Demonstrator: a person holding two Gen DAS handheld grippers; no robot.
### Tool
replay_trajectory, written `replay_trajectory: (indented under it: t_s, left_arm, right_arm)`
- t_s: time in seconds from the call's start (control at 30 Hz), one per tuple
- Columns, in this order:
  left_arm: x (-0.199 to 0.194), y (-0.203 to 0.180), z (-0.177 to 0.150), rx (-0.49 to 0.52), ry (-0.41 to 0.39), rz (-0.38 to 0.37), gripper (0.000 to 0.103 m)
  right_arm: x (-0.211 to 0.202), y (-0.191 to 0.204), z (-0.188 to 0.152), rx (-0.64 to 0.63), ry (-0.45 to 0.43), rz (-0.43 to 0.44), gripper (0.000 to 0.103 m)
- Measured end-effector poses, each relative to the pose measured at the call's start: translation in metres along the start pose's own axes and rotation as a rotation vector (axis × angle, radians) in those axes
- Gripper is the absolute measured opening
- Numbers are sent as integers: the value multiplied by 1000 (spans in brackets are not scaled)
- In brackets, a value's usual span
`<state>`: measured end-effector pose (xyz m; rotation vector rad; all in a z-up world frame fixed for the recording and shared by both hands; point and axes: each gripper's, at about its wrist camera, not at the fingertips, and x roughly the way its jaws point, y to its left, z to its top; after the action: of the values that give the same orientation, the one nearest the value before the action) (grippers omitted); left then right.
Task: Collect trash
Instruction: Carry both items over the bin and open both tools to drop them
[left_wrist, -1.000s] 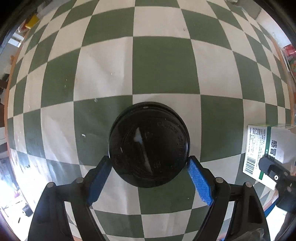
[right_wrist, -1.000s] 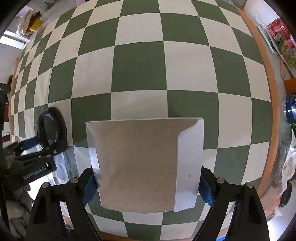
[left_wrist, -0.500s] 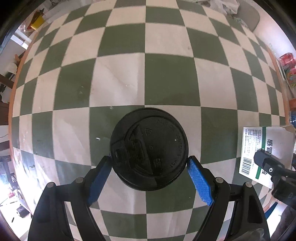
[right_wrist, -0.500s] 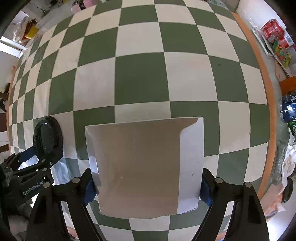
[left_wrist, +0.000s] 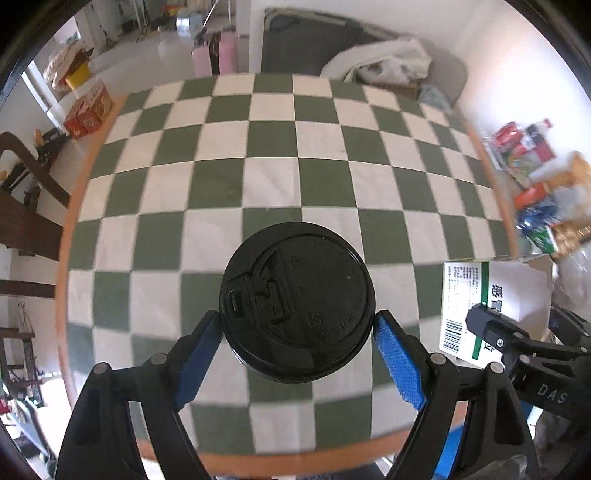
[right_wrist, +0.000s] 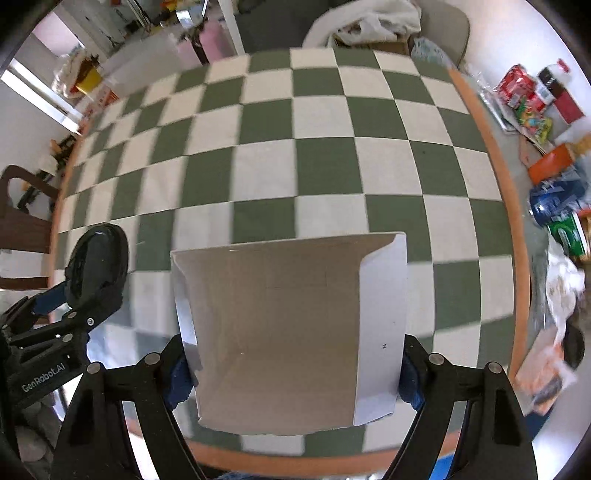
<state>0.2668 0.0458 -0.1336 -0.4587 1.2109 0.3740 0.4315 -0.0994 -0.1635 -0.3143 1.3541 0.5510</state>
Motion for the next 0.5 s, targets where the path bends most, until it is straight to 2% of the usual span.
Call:
replay_trajectory:
  t_s: [0.03, 0.1, 0.13, 0.27, 0.4, 0.5]
  left_arm:
    - [-4, 1, -5, 4, -12, -4, 82]
    - [-25, 14, -42, 16, -32, -28, 82]
    - [-27, 13, -47, 23, -38, -32, 82]
    - [-46, 42, -117, 55, -36, -39, 82]
    - [-50, 75, -185, 52, 29, -50, 82]
    - [-36, 93, -231, 50, 113, -64, 82]
  right_arm:
    - [-11, 9, -16, 3, -23, 3, 87]
    - [-29, 22, -51, 12, -58, 7, 87]
    - [-37, 30, -69, 16, -73, 4, 87]
    - [-63, 57, -154, 68, -113, -7, 87]
    - [-66, 79, -241, 139, -82, 3, 87]
    - [-55, 94, -302, 166, -27, 18, 87]
